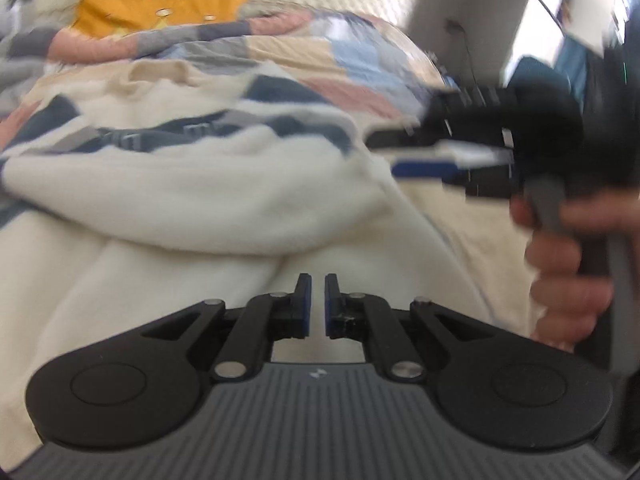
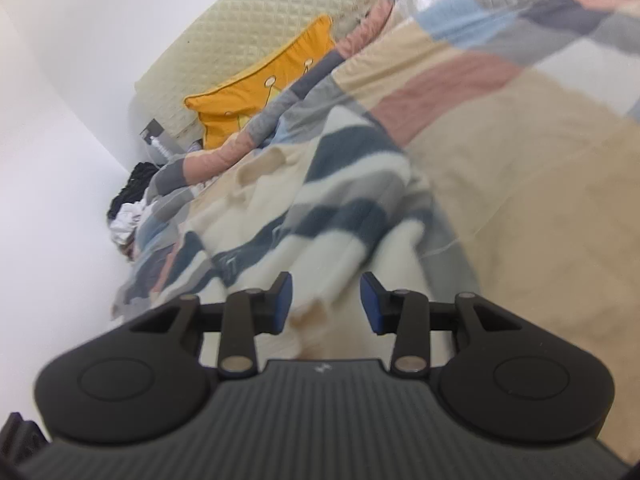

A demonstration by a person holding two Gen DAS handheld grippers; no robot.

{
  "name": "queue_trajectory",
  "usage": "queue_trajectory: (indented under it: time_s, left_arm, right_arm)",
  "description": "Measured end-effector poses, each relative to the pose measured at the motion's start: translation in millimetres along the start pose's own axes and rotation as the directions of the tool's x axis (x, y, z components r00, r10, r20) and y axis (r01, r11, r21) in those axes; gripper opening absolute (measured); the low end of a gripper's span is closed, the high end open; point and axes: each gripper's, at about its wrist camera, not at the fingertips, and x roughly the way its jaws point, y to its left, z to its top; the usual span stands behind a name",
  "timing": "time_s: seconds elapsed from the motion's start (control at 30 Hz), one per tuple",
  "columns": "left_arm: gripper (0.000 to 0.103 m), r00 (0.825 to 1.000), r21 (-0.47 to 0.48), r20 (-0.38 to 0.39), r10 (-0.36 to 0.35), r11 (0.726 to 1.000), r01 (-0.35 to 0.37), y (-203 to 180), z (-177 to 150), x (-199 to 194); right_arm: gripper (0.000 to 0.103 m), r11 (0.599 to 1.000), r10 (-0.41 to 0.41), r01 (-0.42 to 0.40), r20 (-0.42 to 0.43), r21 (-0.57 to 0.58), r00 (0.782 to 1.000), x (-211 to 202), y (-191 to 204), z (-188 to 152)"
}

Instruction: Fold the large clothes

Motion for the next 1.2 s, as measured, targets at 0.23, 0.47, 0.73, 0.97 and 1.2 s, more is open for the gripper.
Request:
queue_trajectory:
  time_s: [0.23, 0.47, 0.73, 0.97, 1.2]
  left_arm:
    - [0.036, 0.990, -0.269, 0.144, 0.015, 0.963, 0.025, 60.9, 19.8, -54.8]
    - [0.046, 0.980, -0.425, 0.194, 0.045, 0.904, 0.042, 94.0, 25.5, -58.0]
    - [0.046, 0.981, -0.423, 0.192, 0.038, 0.905, 0.048, 96.6, 25.3, -47.6]
    - [0.047, 0.969, -0.448, 0.243, 0.040, 0.891, 0.076, 100.9, 22.9, -66.6]
    - [0.050, 0.968, -0.490, 0.252, 0.007, 0.863, 0.121, 106.9, 17.8, -75.3]
  right_arm:
    - [0.051, 0.999, 0.009, -0.010, -0.026, -0.052, 1.000, 8.6, 13.1, -6.3]
    - [0.050, 0.991, -0.001, -0.001, -0.016, -0.136, 1.000, 28.1, 24.3, -13.2]
    - [0.016, 0.955, -0.025, 0.022, -0.007, -0.295, 1.000, 18.1, 48.0, -22.4]
    - [0.011, 0.895, 0.105, -0.096, -0.004, -0.436, 0.994, -17.0, 76.7, -36.9]
    - [0.011, 0.878, 0.129, -0.188, -0.161, -0.440, 0.978, -33.3, 88.3, -66.2]
